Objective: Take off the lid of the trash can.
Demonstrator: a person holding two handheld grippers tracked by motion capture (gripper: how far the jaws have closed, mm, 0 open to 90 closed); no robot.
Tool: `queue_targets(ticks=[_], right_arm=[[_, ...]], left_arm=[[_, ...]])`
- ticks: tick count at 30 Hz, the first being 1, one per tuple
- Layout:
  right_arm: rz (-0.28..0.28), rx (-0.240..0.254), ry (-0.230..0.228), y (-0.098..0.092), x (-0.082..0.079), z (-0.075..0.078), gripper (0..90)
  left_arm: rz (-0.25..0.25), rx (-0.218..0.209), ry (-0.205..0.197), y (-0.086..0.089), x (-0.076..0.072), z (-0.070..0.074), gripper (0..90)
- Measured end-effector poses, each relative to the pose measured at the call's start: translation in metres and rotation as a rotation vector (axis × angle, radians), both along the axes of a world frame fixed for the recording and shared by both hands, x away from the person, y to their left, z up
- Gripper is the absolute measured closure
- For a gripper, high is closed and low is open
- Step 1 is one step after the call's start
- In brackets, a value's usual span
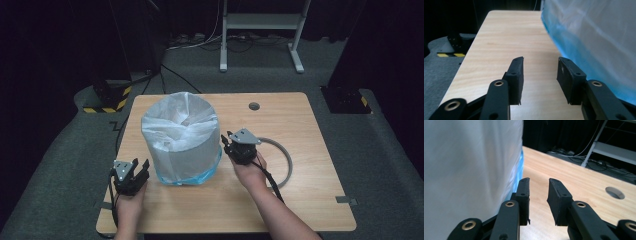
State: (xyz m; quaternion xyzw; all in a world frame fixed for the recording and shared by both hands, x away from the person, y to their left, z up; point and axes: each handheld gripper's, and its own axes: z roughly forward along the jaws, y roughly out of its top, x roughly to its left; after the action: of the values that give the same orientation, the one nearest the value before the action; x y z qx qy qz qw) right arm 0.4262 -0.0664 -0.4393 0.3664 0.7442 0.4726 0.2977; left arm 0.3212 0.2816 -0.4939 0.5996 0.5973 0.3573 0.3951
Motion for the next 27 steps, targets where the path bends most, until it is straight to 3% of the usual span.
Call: queue_targets(ticks=[8, 11, 16, 20, 27], right_arm=[[0.053, 0.019, -0.009, 0.013, 0.014, 0.005, 71.5], [0.089, -0.012, 0.024, 0.02, 0.013, -0.005, 73.8], [0.079, -0.061, 0.026, 0.018, 0.009, -0.017, 69.8], [0.052, -0.06, 0.002, 0.0, 0.0, -0.012, 65.8], [0.022, -0.096, 0.054, -0.05, -0.017, -0.025, 58.0]], left_arm=[[-0.019, 0.068, 0.078, 0.001, -0.005, -0.01, 47.4], [-0.031, 0.075, 0.135, 0.002, -0.004, -0.014, 43.7], [-0.058, 0.096, 0.208, 0.001, -0.003, -0.02, 40.0], [-0.062, 0.105, 0.257, 0.0, -0.002, -0.024, 38.7], [-0.057, 0.109, 0.323, -0.001, 0.001, -0.027, 37.6]])
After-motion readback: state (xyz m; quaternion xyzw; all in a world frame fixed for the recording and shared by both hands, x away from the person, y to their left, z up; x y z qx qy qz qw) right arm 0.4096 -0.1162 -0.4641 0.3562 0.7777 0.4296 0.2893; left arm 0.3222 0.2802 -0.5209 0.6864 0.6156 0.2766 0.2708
